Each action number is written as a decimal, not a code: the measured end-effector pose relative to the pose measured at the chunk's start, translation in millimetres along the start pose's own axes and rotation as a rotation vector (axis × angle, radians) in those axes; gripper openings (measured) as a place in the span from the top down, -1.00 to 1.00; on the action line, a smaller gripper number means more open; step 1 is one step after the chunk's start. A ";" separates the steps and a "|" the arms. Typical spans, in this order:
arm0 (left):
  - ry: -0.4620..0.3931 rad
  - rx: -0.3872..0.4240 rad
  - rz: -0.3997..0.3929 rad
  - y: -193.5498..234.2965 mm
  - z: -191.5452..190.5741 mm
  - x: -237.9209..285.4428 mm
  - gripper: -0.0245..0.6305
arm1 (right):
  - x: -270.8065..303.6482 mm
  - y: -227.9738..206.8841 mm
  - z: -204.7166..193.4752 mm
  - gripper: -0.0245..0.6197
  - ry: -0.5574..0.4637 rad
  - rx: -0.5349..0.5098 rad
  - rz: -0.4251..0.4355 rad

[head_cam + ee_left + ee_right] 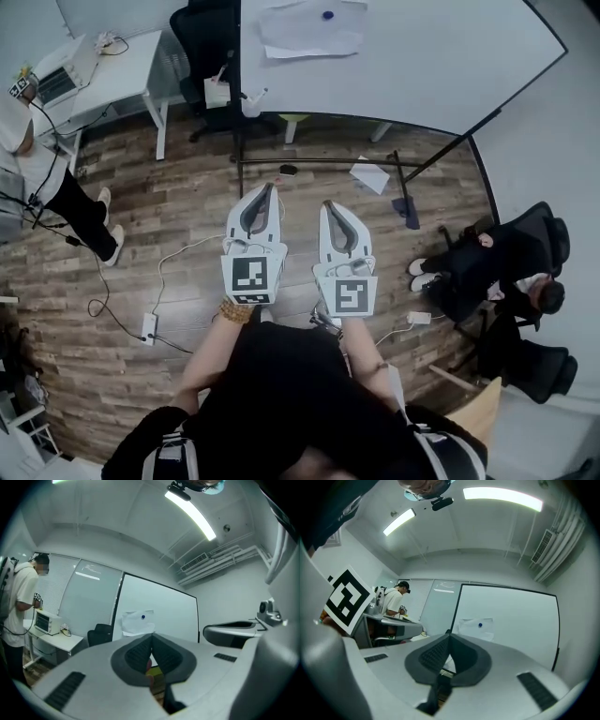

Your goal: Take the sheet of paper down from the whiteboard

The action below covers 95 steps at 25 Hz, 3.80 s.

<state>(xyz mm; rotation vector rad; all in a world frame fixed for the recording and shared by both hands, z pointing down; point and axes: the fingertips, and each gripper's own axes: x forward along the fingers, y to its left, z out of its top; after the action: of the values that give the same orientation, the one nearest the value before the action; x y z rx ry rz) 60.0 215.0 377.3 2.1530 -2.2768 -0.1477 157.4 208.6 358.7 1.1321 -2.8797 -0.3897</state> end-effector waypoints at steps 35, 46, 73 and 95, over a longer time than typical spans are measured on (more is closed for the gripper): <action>0.032 -0.054 -0.088 127.4 -24.6 213.8 0.89 | 241.2 -61.7 -26.1 0.93 0.041 -0.049 -0.075; 0.037 0.017 -0.016 122.3 -23.7 283.8 0.89 | 297.0 -129.8 -37.3 0.93 -0.030 -0.016 -0.028; -0.003 0.056 0.054 184.7 -11.1 367.6 0.88 | 376.7 -199.6 -56.2 0.93 -0.030 -0.032 -0.078; 0.001 0.023 -0.116 207.7 -9.5 419.4 0.73 | 398.3 -197.2 -43.5 0.93 -0.007 -0.083 -0.208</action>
<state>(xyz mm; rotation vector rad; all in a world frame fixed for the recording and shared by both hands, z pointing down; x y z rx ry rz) -170.5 -192.4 375.9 2.2960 -2.1641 -0.1210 0.6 -208.3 326.0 1.4215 -2.7305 -0.5136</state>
